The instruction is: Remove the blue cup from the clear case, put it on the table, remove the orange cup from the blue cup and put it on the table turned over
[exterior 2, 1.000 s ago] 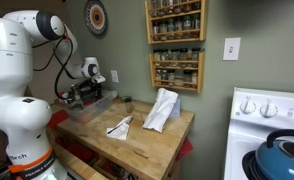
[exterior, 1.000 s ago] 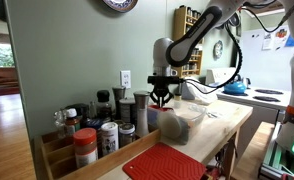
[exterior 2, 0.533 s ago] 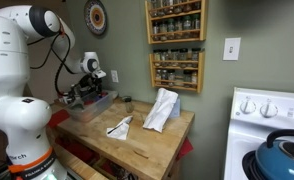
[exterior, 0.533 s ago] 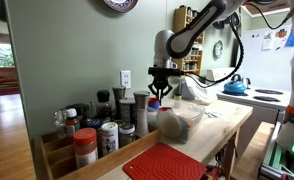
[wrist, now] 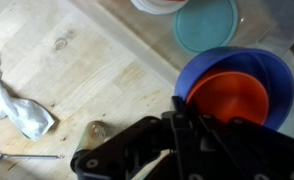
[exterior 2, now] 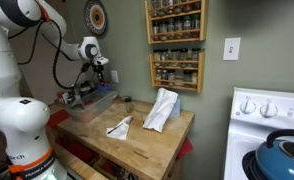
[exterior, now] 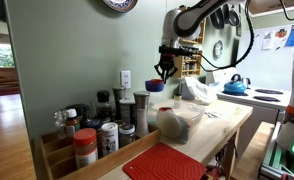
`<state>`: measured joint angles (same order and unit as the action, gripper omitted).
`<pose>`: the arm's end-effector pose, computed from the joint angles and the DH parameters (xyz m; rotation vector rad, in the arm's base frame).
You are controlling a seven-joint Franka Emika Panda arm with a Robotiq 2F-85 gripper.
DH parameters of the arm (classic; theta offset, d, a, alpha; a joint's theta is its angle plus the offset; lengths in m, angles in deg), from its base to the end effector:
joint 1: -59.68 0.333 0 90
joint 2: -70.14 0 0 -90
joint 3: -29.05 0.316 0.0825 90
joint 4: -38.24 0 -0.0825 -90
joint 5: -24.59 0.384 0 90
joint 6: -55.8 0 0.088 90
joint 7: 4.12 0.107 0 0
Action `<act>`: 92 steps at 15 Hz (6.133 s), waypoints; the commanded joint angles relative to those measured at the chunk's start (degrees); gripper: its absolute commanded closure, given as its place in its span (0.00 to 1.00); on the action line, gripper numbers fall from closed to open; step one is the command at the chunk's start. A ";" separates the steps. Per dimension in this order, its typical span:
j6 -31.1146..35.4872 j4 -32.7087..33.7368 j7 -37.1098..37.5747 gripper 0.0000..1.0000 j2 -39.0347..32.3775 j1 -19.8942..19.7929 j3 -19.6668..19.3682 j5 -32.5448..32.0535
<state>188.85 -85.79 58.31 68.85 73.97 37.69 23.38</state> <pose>0.5088 0.2146 0.3983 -2.8821 1.0135 -0.1655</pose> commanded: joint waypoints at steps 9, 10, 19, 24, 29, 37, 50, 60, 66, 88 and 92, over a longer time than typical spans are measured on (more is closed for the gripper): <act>-1.78 -6.71 -10.86 0.98 7.27 -6.49 -0.87 -1.42; -2.16 -6.50 -10.81 0.98 6.83 -6.94 -1.10 -2.30; -1.56 -13.60 -41.74 0.98 7.91 -12.03 -6.81 1.97; 0.13 -18.23 -52.86 0.98 7.27 -13.99 -8.97 2.85; 4.32 -22.57 -58.28 0.98 5.89 -14.82 -9.89 4.62; 18.81 -26.35 -54.77 0.98 1.59 -16.07 -10.44 5.08; 17.75 -25.24 -44.79 0.10 2.91 -15.63 -9.80 5.04; 13.85 -21.68 -29.28 0.15 0.51 -13.57 -7.12 5.15; 14.36 -19.95 -26.39 0.31 -2.00 -12.45 -6.76 4.00; 11.40 -16.86 -29.84 0.99 -2.16 -12.43 -8.76 2.89; 4.58 -17.14 -41.60 0.99 3.10 -13.65 -8.40 9.95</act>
<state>199.39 -101.93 25.04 66.97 61.22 29.29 28.07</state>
